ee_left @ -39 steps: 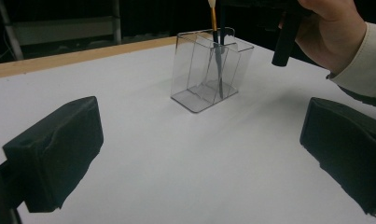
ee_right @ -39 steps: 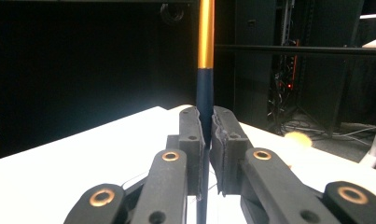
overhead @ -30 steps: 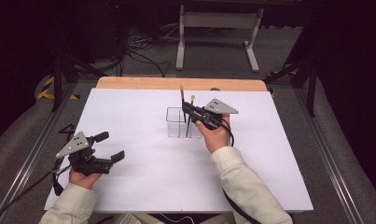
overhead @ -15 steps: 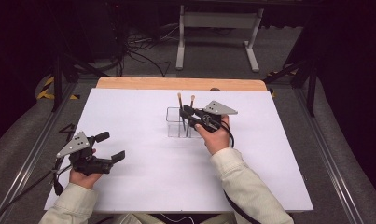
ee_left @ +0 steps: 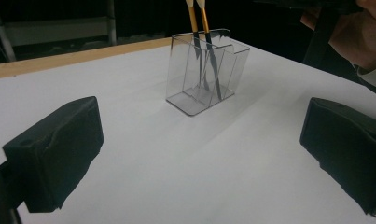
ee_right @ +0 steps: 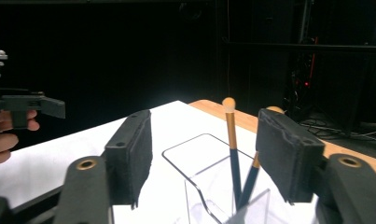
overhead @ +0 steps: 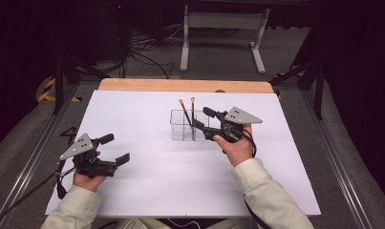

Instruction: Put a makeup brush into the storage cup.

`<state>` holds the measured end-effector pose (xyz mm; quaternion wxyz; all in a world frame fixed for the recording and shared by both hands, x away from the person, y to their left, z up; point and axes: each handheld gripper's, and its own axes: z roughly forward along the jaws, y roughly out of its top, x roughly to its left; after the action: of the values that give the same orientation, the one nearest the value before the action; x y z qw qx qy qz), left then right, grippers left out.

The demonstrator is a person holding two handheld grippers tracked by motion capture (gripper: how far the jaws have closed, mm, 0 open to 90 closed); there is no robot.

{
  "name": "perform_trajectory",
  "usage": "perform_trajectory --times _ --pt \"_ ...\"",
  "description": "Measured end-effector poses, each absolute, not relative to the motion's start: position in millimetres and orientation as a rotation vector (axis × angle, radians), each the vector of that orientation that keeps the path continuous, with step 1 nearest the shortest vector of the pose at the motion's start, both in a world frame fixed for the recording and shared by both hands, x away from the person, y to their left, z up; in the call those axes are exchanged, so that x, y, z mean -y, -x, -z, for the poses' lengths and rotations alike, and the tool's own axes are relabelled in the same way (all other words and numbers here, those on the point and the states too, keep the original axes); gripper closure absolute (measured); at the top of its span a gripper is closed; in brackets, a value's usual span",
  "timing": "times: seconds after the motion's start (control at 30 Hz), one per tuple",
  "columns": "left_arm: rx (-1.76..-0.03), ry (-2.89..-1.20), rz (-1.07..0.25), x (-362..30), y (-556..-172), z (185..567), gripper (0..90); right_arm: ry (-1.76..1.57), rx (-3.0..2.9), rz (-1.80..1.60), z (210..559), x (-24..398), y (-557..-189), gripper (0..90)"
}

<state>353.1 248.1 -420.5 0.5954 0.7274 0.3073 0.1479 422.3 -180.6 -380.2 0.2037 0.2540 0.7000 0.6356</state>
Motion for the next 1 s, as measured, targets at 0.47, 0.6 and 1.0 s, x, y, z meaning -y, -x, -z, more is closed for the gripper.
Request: perform_trajectory --times 0.47,0.6,1.0 --pt "-0.691 -1.68 -0.326 -248 -351 417 0.0 -0.708 -2.018 -1.73 367 218 -402 24.7" --pt "-0.683 -1.681 -0.323 -249 -347 416 0.0 -0.693 -2.033 -1.711 368 228 -396 23.3" --pt "-0.662 -1.696 -0.313 -253 -338 417 0.0 -0.681 -2.071 -1.683 375 256 -379 21.0"
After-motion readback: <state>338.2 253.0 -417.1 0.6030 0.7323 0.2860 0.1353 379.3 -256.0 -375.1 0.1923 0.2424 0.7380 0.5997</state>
